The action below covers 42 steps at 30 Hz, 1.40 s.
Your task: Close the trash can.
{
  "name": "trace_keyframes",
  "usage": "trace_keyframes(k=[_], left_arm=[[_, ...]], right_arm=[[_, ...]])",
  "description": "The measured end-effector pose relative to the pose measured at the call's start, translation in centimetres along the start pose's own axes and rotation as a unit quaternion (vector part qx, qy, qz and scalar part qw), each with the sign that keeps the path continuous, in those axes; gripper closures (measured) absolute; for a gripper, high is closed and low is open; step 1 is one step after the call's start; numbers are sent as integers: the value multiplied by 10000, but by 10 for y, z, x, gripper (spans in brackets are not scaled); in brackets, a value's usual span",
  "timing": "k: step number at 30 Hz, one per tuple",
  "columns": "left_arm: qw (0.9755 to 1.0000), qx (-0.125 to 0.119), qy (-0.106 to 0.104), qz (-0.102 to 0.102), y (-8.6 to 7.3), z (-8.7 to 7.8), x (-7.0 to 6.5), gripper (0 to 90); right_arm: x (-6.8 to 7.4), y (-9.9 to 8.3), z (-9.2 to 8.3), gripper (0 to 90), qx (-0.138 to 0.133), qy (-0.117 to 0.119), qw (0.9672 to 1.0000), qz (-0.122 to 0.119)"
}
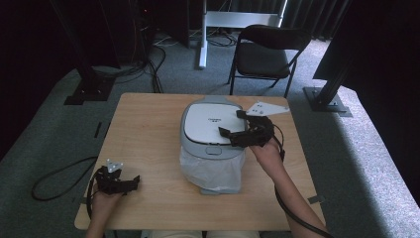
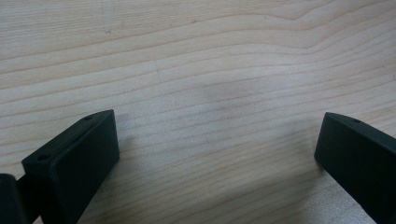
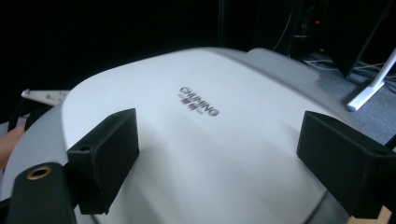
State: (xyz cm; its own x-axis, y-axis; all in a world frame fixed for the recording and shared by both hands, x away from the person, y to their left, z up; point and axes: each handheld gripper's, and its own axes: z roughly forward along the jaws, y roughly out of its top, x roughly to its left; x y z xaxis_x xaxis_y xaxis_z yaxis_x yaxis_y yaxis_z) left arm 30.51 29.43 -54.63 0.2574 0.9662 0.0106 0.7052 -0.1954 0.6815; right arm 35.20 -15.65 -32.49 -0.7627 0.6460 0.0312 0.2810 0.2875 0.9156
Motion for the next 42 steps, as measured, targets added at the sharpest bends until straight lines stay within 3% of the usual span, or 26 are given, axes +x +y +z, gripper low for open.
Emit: trace_keyframes(k=[8, 12, 28, 31, 35, 42], left_arm=[[10000, 0, 0, 1, 0, 0, 0, 0], [10000, -1, 0, 1, 0, 0, 0, 0], [10000, -3, 0, 1, 0, 0, 0, 0], [10000, 3, 0, 8, 0, 0, 0, 0], [10000, -2, 0, 2, 0, 0, 0, 0], [10000, 1, 0, 3, 0, 0, 0, 0]], right_arm=[[10, -6, -2, 115, -46, -28, 9999, -110], [15, -9, -3, 115, -146, -157, 9996, -208], [20, -15, -4, 112, -246, -243, 9993, -158], [20, -18, -8, 112, -329, -404, 9985, -193], [15, -21, -18, 112, -558, -512, 9971, -37], [9, -25, -35, 112, -669, -763, 9948, -39]])
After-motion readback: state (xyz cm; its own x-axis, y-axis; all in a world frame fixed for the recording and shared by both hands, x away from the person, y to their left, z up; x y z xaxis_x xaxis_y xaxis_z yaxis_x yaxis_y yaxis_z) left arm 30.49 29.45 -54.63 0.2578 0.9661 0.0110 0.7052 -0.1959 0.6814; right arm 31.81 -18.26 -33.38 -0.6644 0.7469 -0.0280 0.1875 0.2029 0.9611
